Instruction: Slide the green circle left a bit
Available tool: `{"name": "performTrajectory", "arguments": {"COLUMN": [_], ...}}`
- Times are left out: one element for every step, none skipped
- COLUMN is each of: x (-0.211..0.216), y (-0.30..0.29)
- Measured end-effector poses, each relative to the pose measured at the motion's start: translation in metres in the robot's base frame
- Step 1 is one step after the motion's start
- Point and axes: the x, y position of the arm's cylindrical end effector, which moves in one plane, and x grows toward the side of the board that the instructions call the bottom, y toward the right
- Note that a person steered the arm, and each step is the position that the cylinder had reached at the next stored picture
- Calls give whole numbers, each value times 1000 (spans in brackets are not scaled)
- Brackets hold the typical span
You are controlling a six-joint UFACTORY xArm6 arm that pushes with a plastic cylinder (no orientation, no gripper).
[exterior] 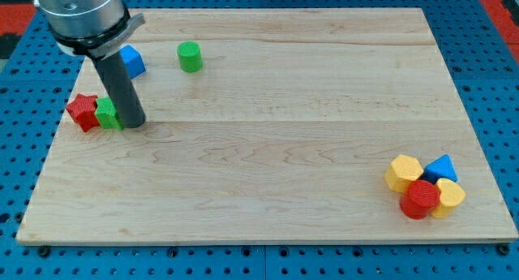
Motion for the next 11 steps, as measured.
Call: {"name": "performTrajectory", "arguments": {"x": [-33,-74,-111,-119,-109,-101,-125,-168,-181,-160,-128], "y": [54,118,132,76,11,2,65,90,38,-20,-52]}}
